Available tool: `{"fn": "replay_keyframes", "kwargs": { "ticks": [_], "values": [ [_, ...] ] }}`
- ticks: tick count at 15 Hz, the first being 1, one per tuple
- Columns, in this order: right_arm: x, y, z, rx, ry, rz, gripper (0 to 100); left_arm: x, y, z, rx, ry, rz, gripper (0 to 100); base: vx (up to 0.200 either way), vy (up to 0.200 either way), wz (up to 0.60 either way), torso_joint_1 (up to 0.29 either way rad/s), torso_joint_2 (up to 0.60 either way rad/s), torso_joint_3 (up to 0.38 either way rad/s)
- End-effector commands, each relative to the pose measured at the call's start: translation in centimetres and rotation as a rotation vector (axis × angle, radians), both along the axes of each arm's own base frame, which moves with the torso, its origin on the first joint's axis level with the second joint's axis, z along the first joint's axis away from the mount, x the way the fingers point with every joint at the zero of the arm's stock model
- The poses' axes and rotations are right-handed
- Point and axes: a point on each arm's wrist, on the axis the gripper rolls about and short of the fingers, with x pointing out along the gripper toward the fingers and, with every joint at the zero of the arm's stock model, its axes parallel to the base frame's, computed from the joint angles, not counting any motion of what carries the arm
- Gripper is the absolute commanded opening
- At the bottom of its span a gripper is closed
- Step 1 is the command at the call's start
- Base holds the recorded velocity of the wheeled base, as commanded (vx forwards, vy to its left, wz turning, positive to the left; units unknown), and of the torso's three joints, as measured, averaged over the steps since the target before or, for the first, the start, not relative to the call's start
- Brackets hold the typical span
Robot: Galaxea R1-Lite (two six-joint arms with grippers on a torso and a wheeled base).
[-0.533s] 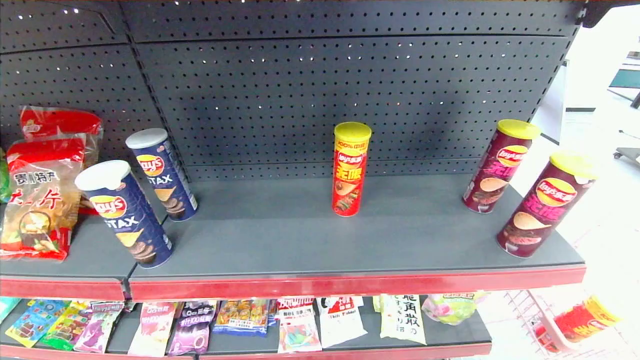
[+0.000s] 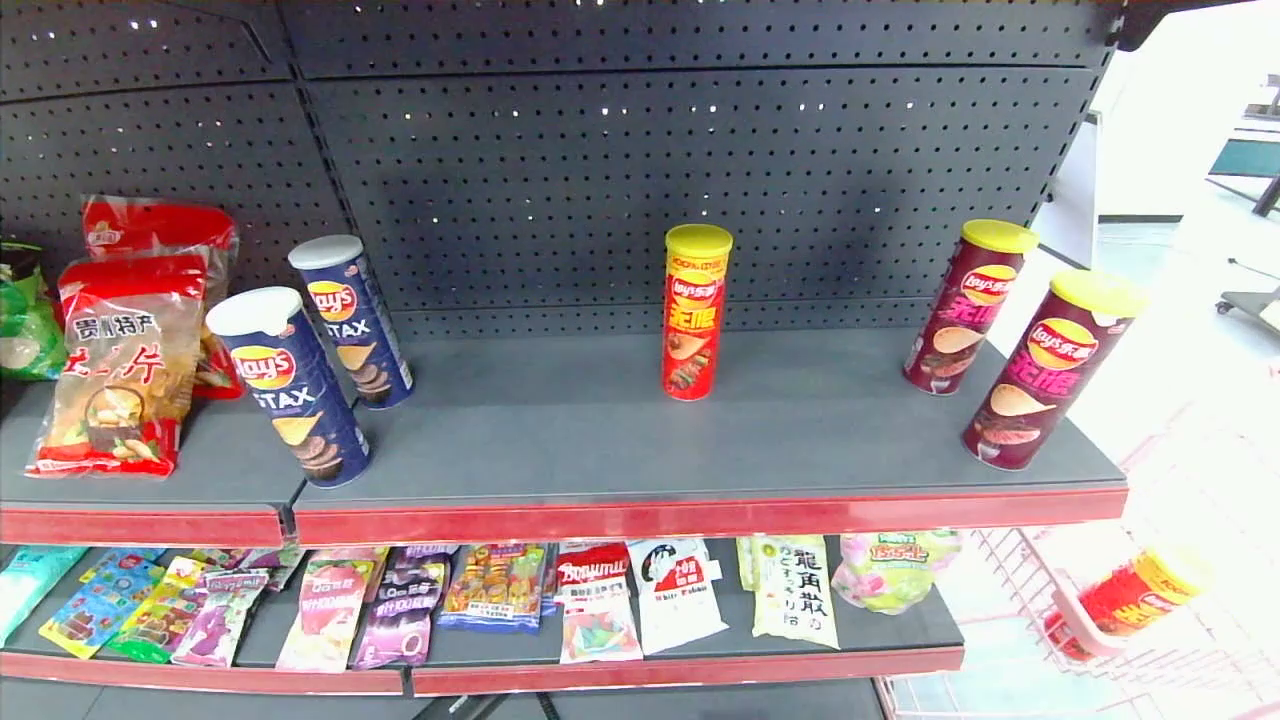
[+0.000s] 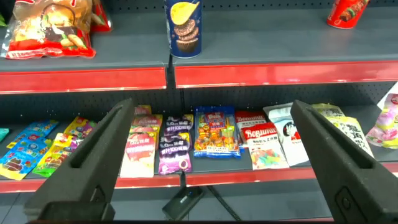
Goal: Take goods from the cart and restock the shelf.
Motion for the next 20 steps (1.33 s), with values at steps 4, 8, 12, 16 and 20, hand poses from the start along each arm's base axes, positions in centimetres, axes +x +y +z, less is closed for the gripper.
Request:
{"fn": "replay_keyframes", "kwargs": {
  "ticks": [4, 8, 12, 16, 20],
  "values": [
    [0.01, 0.0, -0.01, -0.002, 0.001, 0.002, 100, 0.01, 0.0, 0.0, 0.004, 0.001, 0.0, 100, 0.0, -0.15, 0.0, -0.002, 0.0, 0.002],
    [-0.01, 0.01, 0.03, -0.002, -0.001, 0.004, 100, 0.01, 0.0, 0.02, 0.004, 0.0, 0.0, 100, 0.0, -0.2, 0.0, 0.005, 0.0, 0.001],
    [-0.01, 0.01, 0.03, -0.002, -0.001, 0.004, 100, 0.0, 0.0, 0.02, 0.004, -0.002, 0.0, 100, 0.0, -0.2, 0.0, 0.001, 0.0, 0.002],
    [-0.01, 0.01, 0.03, -0.002, -0.001, 0.005, 100, 0.01, 0.0, 0.0, 0.004, 0.001, 0.0, 100, 0.0, -0.2, 0.0, 0.001, 0.0, 0.002],
    [-0.01, 0.01, 0.03, -0.002, -0.001, 0.005, 100, 0.01, 0.0, 0.0, 0.004, 0.001, 0.0, 100, 0.0, -0.2, 0.0, 0.002, 0.0, -0.001]
  ]
}}
